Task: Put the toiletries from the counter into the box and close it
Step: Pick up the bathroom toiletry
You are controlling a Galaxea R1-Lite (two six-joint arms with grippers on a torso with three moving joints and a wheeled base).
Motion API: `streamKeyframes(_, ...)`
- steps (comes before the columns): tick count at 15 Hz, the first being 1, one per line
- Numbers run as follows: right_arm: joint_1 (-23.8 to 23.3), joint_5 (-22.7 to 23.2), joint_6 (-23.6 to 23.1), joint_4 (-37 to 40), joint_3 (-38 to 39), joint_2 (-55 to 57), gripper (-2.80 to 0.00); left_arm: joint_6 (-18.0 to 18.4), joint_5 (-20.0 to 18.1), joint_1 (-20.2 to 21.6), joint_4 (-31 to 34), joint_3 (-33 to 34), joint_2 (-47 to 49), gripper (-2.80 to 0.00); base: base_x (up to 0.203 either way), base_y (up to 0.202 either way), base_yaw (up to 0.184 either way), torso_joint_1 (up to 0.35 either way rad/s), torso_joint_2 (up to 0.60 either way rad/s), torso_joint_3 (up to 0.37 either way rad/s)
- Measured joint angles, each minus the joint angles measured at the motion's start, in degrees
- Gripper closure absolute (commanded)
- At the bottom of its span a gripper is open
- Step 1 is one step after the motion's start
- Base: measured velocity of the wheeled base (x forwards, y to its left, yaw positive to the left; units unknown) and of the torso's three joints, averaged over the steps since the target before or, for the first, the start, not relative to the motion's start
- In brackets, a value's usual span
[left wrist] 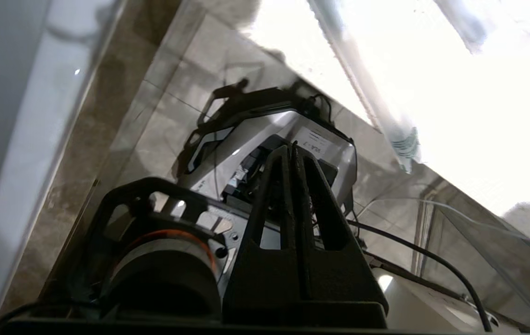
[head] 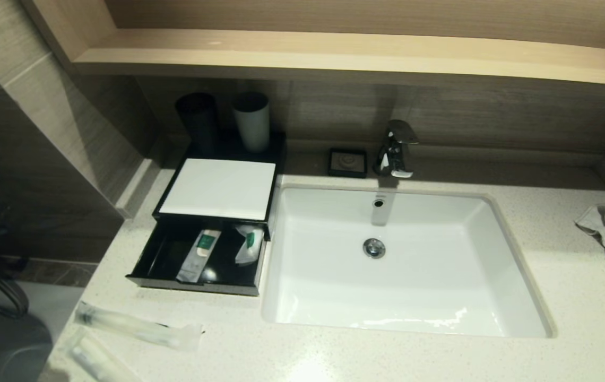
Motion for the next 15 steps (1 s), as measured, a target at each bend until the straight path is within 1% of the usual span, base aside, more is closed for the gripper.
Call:
streamKeyframes(2,0.00,0.00,0.00,0.00,0.00,0.00,0.00,-2.86,-0.03,-4.47,-3.79,0.64,1.69,0.00,0.000,0.000,0.000,0.000,0.00,0.000)
streamKeyframes(4,0.00,0.01,-0.02,0.00,0.00,0.00,0.00,-8.11,0.35,-10.58,-6.16,0.68,3.45,0.00,0.000,0.000,0.000,0.000,0.00,0.000)
streamKeyframes(6,0.00,0.00,-0.02,0.00,0.00,0.00,0.00,-13.48,2.11,-17.08,-6.91,0.24,5.24,0.00,0.000,0.000,0.000,0.000,0.00,0.000)
streamKeyframes(9,0.00,0.00,-0.02,0.00,0.00,0.00,0.00,-20.56,7.75,-25.65,-11.03,0.75,9.08,0.00,0.000,0.000,0.000,0.000,0.00,0.000)
streamKeyframes(10,-0.02,0.00,-0.02,0.00,0.00,0.00,0.00,-23.34,10.01,-28.43,-12.92,1.03,10.72,0.00,0.000,0.000,0.000,0.000,0.00,0.000)
streamKeyframes(12,0.00,0.00,-0.02,-0.01,0.00,0.00,0.00,-28.43,15.25,-32.87,-14.55,1.21,13.93,0.00,0.000,0.000,0.000,0.000,0.00,0.000)
streamKeyframes(13,0.00,0.00,-0.02,0.00,0.00,0.00,0.00,-30.39,17.97,-34.25,-14.78,1.17,15.33,0.00,0.000,0.000,0.000,0.000,0.00,0.000)
streamKeyframes(15,0.00,-0.01,-0.03,0.00,0.00,0.00,0.00,-32.08,19.41,-35.14,-14.73,0.87,16.78,0.00,0.000,0.000,0.000,0.000,0.00,0.000)
